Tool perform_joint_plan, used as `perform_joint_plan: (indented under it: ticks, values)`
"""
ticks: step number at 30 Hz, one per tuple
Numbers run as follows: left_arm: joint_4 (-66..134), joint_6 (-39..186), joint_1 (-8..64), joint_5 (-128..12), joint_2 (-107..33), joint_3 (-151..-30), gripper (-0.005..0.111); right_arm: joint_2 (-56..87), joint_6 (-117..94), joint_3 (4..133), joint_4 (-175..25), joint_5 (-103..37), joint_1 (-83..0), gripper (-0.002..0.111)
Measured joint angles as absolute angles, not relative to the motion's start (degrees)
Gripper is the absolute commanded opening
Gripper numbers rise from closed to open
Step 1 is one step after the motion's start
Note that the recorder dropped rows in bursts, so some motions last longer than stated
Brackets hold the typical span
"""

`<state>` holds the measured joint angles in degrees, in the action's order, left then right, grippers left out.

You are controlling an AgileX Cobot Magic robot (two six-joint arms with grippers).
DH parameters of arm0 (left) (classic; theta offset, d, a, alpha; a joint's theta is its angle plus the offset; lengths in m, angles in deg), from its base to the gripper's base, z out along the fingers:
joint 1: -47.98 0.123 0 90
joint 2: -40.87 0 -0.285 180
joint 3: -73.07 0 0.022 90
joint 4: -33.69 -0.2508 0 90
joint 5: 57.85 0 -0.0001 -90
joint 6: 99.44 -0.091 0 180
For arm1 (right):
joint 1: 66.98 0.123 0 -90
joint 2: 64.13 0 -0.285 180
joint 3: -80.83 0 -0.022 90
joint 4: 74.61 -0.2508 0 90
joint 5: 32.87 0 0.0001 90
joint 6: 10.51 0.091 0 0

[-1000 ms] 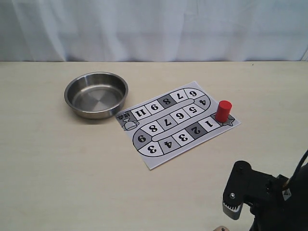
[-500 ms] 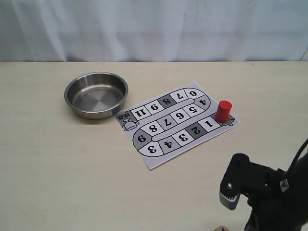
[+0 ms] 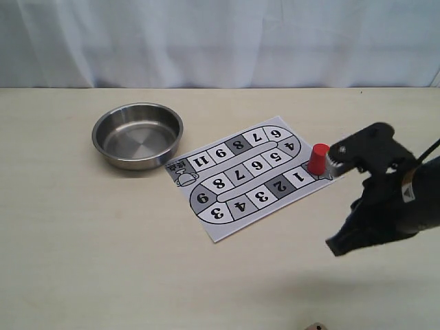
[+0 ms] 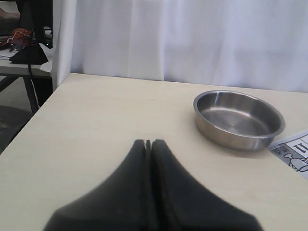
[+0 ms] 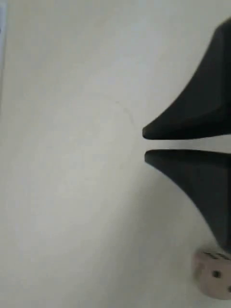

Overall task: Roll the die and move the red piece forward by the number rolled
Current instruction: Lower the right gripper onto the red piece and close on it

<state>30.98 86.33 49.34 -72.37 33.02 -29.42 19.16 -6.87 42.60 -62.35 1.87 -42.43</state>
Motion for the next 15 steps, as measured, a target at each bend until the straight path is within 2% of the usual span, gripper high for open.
perform_joint_plan:
  ticks: [2, 5, 10, 15]
  values:
    - [30.98, 86.33, 49.34, -72.37, 33.02, -29.42, 0.000, 19.76, -4.55, 44.02, -62.11, -2.27, -46.73, 0.042]
    - [30.98, 86.33, 49.34, -72.37, 33.02, -29.42, 0.000, 22.04, -3.79, 45.92, -62.25, -4.38, -50.49, 0.056]
    - [30.98, 86.33, 49.34, -72.37, 33.02, -29.42, 0.000, 30.47, -3.41, 51.35, -65.38, -6.99, -53.59, 0.056]
    - [30.98, 86.33, 49.34, -72.37, 33.02, -29.42, 0.000, 44.42, -3.12, 63.33, -70.42, -8.15, -55.47, 0.059]
